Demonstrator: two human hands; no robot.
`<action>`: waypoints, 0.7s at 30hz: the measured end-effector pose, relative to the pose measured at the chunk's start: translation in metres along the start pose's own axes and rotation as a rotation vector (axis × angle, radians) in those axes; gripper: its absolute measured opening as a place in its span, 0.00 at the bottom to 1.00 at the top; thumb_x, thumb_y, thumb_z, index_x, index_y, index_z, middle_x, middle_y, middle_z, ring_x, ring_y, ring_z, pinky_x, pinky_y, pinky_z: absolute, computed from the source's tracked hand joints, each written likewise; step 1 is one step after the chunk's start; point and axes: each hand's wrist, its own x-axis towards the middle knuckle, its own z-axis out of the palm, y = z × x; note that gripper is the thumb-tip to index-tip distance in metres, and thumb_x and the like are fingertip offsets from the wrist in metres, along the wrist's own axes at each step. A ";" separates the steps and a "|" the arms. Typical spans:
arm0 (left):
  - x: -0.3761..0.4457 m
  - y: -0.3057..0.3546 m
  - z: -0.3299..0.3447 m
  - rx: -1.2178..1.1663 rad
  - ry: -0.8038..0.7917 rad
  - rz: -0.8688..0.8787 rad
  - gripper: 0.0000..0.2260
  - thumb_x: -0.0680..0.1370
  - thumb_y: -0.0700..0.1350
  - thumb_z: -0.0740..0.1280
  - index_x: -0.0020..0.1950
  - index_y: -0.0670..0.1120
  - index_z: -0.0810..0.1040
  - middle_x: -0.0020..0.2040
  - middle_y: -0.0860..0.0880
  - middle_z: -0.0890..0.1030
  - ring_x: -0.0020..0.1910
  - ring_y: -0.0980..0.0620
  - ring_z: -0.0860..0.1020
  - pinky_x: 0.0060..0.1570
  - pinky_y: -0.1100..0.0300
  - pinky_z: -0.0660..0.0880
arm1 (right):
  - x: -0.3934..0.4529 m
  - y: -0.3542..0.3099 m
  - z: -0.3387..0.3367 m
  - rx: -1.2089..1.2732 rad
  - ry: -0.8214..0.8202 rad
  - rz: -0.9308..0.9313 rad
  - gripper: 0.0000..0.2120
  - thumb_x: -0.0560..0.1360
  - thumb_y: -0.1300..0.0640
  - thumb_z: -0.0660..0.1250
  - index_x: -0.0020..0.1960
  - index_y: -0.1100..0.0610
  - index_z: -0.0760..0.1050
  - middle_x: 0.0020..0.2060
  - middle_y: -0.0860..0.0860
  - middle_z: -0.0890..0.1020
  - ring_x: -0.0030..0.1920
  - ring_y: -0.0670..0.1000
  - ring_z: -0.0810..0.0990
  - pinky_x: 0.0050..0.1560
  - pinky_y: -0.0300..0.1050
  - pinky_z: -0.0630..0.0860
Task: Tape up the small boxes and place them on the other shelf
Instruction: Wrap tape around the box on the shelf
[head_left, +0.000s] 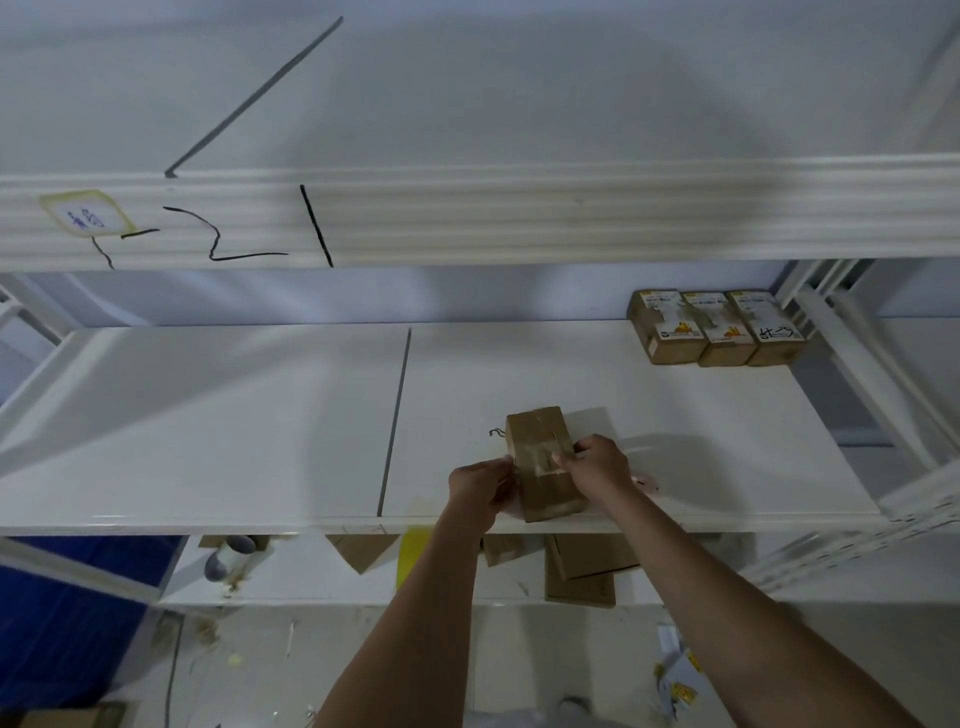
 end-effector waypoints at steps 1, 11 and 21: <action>0.001 -0.002 0.001 -0.008 0.009 -0.005 0.04 0.75 0.34 0.73 0.41 0.36 0.81 0.36 0.41 0.81 0.32 0.48 0.80 0.35 0.57 0.81 | 0.001 0.001 0.000 0.010 0.000 0.007 0.15 0.78 0.48 0.70 0.56 0.60 0.76 0.46 0.52 0.79 0.46 0.53 0.76 0.47 0.45 0.72; 0.005 -0.012 0.012 -0.119 0.152 -0.120 0.12 0.71 0.39 0.79 0.49 0.35 0.82 0.43 0.40 0.85 0.41 0.42 0.85 0.46 0.42 0.83 | 0.003 0.006 0.008 0.088 0.047 0.059 0.22 0.77 0.47 0.71 0.64 0.60 0.73 0.58 0.56 0.81 0.55 0.56 0.79 0.50 0.47 0.74; 0.029 -0.024 0.013 -0.069 0.051 -0.152 0.14 0.78 0.49 0.71 0.52 0.37 0.81 0.44 0.42 0.85 0.50 0.43 0.83 0.59 0.41 0.78 | -0.001 0.006 0.016 0.170 0.061 0.091 0.18 0.79 0.49 0.69 0.64 0.58 0.74 0.58 0.55 0.81 0.50 0.53 0.77 0.46 0.44 0.71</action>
